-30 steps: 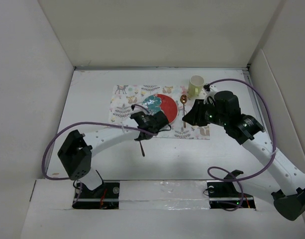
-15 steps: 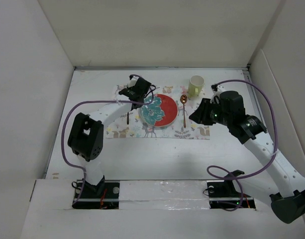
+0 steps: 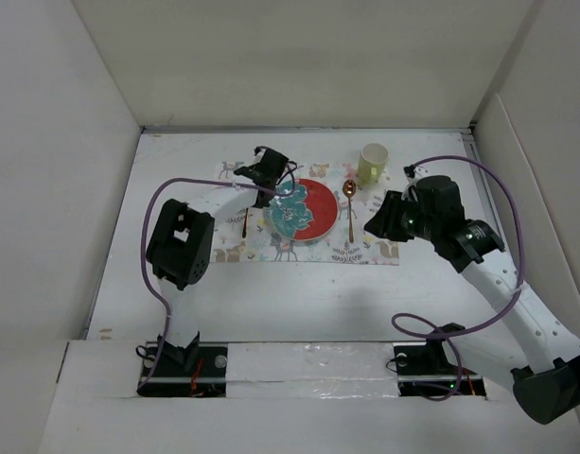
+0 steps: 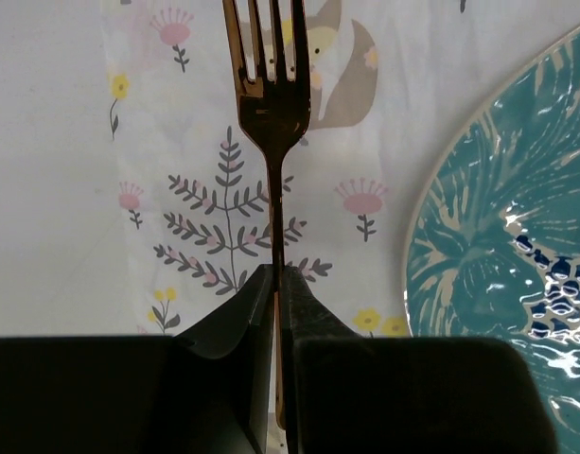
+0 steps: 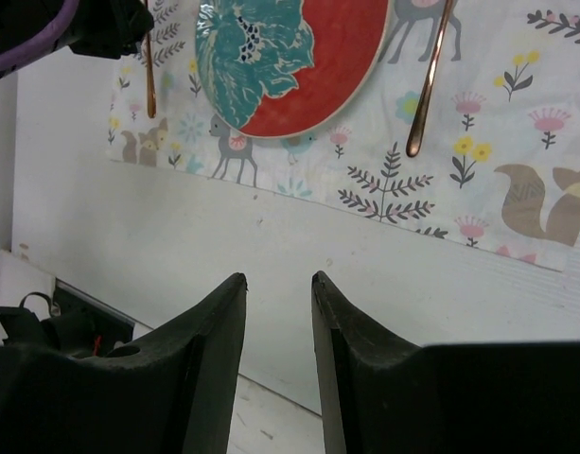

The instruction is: Set the dinner table for one person

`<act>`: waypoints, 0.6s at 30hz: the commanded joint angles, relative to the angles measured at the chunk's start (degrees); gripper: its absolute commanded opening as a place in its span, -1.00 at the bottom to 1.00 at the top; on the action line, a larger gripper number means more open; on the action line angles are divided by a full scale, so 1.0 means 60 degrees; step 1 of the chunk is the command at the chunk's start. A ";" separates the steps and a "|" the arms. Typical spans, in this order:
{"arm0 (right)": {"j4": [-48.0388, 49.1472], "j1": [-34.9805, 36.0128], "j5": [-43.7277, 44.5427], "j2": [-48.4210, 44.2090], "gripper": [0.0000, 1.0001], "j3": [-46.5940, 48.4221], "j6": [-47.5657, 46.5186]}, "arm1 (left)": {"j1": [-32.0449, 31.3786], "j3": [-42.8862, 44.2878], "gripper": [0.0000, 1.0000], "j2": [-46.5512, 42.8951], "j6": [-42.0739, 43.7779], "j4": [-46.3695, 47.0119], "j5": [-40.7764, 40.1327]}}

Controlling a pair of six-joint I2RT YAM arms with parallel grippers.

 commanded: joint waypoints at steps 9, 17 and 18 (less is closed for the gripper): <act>-0.0137 -0.0237 0.0322 0.0159 -0.20 0.0014 -0.0170 | 0.0093 0.0903 -1.00 0.0825 -0.0004 0.0061 0.0398; -0.0181 -0.0325 0.0263 0.0276 -0.20 0.0116 -0.0258 | 0.0282 0.1196 -1.00 0.1338 -0.0223 -0.0188 0.0412; -0.0181 -0.0325 0.0263 0.0276 -0.19 0.0116 -0.0244 | 0.0283 0.1182 -1.00 0.1353 -0.0238 -0.0203 0.0790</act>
